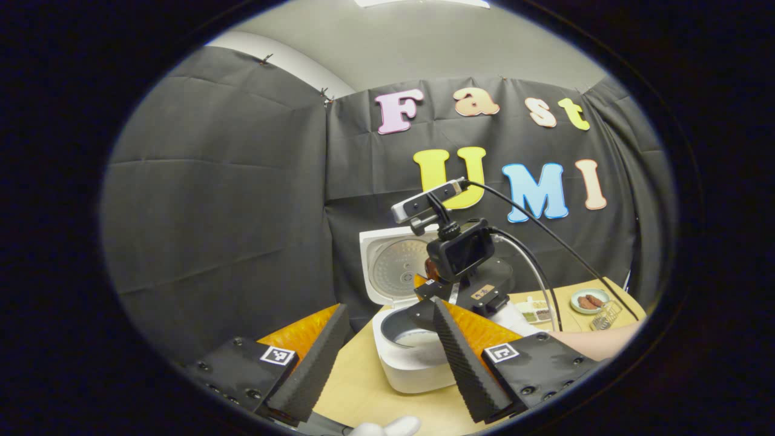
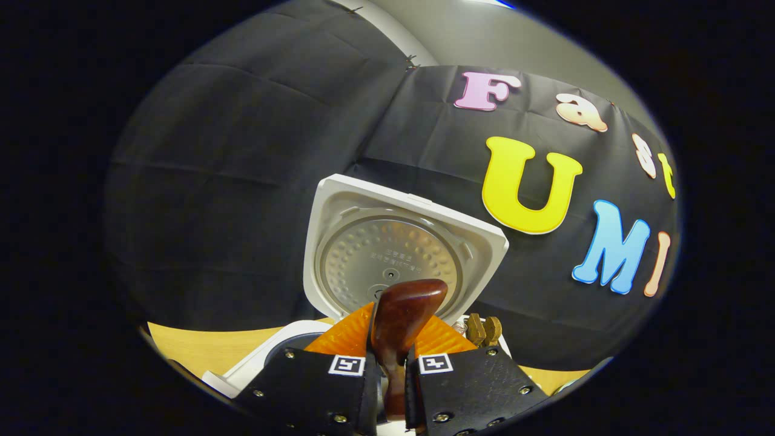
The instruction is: Close the left gripper, press the button to open the rice cooker; take a wooden spoon from the chopstick holder with the right hand, scoop a spoonful of rice and pour it into the rice cooker, then put the wooden spoon back into the chopstick holder.
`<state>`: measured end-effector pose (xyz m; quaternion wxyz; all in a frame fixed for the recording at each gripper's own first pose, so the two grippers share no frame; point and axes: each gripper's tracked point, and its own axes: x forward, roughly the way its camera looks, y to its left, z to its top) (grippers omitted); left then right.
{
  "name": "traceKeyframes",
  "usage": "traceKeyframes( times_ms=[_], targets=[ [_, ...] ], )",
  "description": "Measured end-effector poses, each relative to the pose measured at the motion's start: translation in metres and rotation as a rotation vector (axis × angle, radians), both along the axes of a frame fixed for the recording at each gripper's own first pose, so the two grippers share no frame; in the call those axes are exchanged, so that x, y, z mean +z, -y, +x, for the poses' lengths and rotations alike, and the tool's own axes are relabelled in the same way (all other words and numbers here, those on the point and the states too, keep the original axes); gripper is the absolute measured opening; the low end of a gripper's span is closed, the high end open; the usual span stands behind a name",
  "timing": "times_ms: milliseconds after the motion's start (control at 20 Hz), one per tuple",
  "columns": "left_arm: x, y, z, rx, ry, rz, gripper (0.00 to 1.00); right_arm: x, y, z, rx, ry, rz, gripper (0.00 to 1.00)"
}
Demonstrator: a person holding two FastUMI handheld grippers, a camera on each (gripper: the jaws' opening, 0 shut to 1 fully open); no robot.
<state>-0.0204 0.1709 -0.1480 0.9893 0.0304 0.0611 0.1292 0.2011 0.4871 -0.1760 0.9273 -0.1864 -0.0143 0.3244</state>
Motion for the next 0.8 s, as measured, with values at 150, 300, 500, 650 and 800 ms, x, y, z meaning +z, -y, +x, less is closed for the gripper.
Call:
traceKeyframes(
  times_ms=[150, 300, 500, 650, 800],
  targets=[
    [0.0, 0.001, -0.001, -0.002, -0.001, -0.002, 1.0, -0.004, 0.002, 0.003, 0.004, -0.034, 0.009, 0.18],
    [0.0, 0.003, 0.001, -0.003, 0.0, 0.002, 1.0, -0.001, 0.008, 0.01, -0.007, -0.141, 0.111, 0.18],
    [0.002, 0.003, 0.002, -0.005, -0.001, -0.007, 1.0, 0.011, 0.037, 0.032, -0.073, -0.425, 0.443, 0.18],
    [0.003, 0.004, 0.001, -0.008, 0.001, -0.006, 1.0, 0.015, 0.063, 0.051, -0.119, -0.603, 0.669, 0.18],
    [0.005, 0.006, 0.003, -0.023, 0.001, -0.01, 1.0, 0.014, 0.097, 0.067, -0.179, -0.676, 0.806, 0.18]
  ],
)
